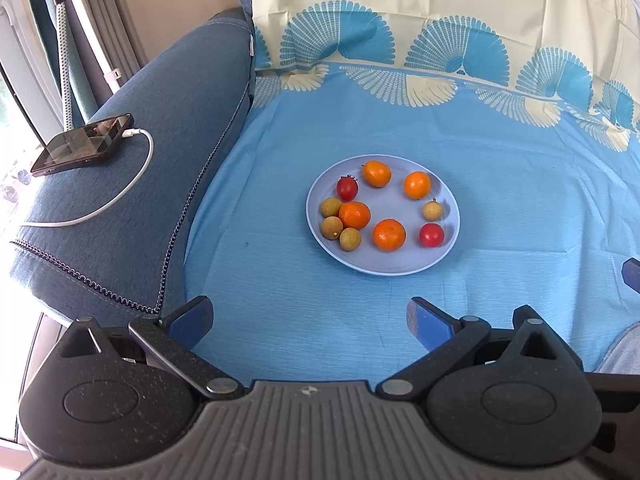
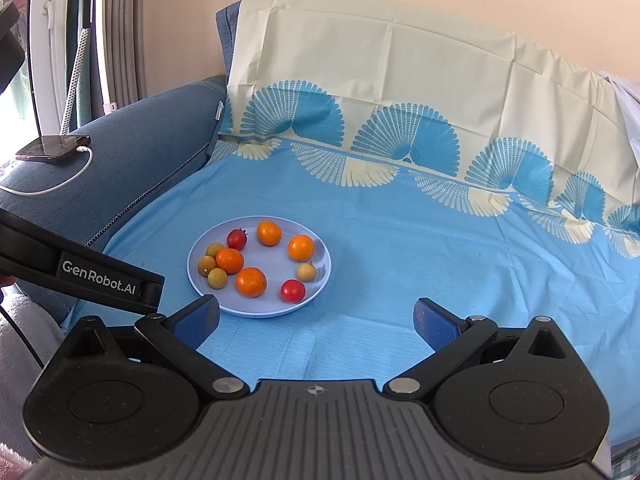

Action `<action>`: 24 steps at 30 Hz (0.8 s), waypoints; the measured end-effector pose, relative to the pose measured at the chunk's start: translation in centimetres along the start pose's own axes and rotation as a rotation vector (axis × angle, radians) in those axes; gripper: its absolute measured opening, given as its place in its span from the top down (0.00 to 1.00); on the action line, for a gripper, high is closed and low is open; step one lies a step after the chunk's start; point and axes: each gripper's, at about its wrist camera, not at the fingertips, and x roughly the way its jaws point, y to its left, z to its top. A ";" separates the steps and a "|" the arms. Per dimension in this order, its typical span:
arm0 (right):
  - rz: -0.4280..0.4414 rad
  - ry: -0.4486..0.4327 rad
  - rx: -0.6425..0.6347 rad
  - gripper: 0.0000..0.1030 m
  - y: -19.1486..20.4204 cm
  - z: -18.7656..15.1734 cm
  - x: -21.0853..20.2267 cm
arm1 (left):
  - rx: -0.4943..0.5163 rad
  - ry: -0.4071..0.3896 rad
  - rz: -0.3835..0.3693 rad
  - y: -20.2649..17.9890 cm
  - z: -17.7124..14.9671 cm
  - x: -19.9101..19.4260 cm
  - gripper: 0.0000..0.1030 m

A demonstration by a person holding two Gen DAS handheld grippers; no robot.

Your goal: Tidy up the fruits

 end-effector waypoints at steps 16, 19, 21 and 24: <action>0.000 0.000 0.001 0.01 0.1 0.0 0.0 | 0.002 0.008 0.006 0.0 0.0 0.0 0.00; 0.000 0.000 0.001 0.01 0.1 0.0 0.0 | 0.001 0.010 0.007 0.0 0.0 0.1 0.00; 0.000 0.001 0.001 0.01 0.1 0.0 0.0 | 0.001 0.011 0.008 0.1 0.0 0.1 0.00; -0.001 0.000 0.001 0.01 0.0 0.0 0.0 | 0.001 0.011 0.009 0.1 0.0 0.1 0.00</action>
